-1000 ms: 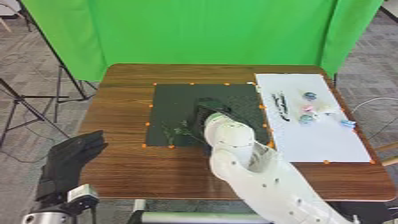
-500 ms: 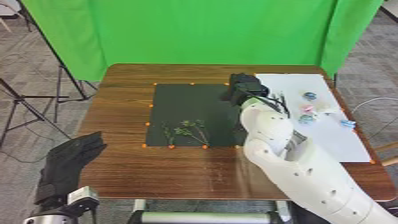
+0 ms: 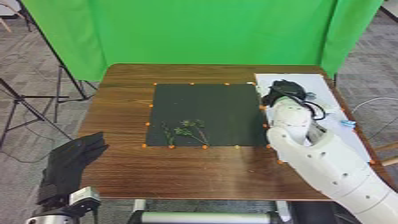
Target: Arrange flowers
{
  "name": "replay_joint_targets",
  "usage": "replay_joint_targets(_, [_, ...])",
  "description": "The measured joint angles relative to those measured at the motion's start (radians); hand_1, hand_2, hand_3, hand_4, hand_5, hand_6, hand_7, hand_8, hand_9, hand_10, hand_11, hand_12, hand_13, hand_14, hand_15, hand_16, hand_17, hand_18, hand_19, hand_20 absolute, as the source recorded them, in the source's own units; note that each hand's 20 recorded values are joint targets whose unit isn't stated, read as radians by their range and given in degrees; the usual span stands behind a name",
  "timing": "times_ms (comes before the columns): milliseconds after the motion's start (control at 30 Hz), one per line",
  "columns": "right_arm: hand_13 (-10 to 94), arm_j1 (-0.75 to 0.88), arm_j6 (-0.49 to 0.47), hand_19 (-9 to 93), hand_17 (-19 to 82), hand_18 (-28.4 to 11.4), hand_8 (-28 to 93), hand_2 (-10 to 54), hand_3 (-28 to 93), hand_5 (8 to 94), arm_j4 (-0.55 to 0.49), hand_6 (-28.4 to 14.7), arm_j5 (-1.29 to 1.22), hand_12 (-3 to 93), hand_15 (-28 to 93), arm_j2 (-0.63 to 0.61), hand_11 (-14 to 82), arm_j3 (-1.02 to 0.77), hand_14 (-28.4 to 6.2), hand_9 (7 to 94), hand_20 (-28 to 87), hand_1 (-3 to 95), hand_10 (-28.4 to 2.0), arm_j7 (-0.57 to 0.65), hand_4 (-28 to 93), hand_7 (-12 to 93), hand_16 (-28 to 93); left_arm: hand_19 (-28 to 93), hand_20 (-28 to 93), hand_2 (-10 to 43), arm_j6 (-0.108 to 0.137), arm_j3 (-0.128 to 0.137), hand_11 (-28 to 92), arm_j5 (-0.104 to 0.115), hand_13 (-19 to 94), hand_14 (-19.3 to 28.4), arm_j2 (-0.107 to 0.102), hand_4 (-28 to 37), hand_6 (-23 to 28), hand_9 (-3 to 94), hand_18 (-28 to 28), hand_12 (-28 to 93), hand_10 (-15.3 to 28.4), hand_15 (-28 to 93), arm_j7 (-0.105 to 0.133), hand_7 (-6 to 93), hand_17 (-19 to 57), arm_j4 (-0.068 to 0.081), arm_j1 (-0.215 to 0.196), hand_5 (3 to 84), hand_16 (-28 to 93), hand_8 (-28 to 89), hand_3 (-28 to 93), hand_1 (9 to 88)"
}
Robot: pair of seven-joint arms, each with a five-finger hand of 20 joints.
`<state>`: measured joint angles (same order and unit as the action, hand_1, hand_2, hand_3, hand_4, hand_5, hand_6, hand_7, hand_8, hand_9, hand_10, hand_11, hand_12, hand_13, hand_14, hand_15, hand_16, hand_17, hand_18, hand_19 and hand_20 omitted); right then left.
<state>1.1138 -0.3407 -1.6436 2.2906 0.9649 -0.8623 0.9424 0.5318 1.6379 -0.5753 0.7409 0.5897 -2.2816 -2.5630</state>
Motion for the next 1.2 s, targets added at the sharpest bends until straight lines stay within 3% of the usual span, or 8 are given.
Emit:
replay_joint_targets(233, [58, 0.004, -0.006, 93, 40, -26.0, -11, 0.5, 74, 51.9, 0.048, -15.3, -0.004, 22.1, 77, 0.000, 38.2, -0.012, -19.9, 55.6, 12, 27.7, -28.4, 0.015, -22, 39, 18, 60, 14, 6.2, -0.002, -0.021, 38, 0.000, 28, 28.0, -0.001, -18.2, 15.3, 43.1, 23.4, 10, 22.6, 65, 0.000, 20.7, -8.0, 0.006, 0.023, 53.2, -14, -10, 81, 28.1])
replay_joint_targets(600, [59, -0.010, -0.002, 93, 40, -25.8, -11, 0.7, 74, 53.8, 0.132, -14.8, 0.002, 21.8, 77, 0.020, 38.4, 0.010, -19.5, 56.7, 12, 27.5, -28.1, 0.013, -22, 39, 18, 60, 14, 6.3, -0.005, -0.018, 38, -0.001, 28, 28.0, 0.001, -18.1, 15.3, 43.2, 23.4, 10, 22.5, 65, -0.003, 20.7, -8.0, 0.011, 0.027, 53.2, -14, -10, 81, 28.1])
replay_joint_targets(900, [63, -0.010, 0.005, 93, 42, -25.1, -11, 2.9, 78, 59.6, 0.141, -11.8, -0.002, 21.7, 76, 0.031, 40.3, -0.005, -17.4, 63.2, 13, 33.1, -23.6, 0.022, -24, 42, 19, 60, 14, 6.2, -0.010, -0.019, 37, -0.002, 28, 28.1, 0.004, -18.1, 15.3, 43.2, 23.4, 10, 22.6, 65, -0.007, 20.8, -8.0, 0.014, 0.031, 53.2, -14, -10, 81, 28.1])
replay_joint_targets(1067, [65, -0.010, 0.017, 93, 44, -24.3, 12, -2.7, 74, 60.8, 0.151, -9.4, -0.040, 22.7, 75, 0.046, 43.3, -0.033, -15.1, 67.5, 16, 42.2, -21.4, 0.031, -28, 43, 21, 60, 14, 6.3, -0.011, -0.019, 37, -0.002, 28, 28.0, 0.005, -18.0, 15.3, 43.2, 23.4, 10, 22.6, 65, -0.008, 20.9, -8.0, 0.014, 0.032, 53.1, -14, -10, 81, 28.1])
replay_joint_targets(1200, [68, -0.009, 0.015, 93, 45, -23.6, 14, -4.7, 71, 62.2, 0.161, -6.8, -0.041, 24.3, 75, 0.056, 46.8, -0.045, -13.5, 70.8, 20, 47.9, -19.1, 0.035, -28, 48, 22, 60, 14, 6.2, -0.012, -0.019, 37, -0.002, 28, 28.0, 0.005, -17.9, 15.3, 43.2, 23.4, 10, 22.6, 65, -0.009, 20.9, -8.0, 0.015, 0.036, 53.1, -14, -10, 81, 28.1])
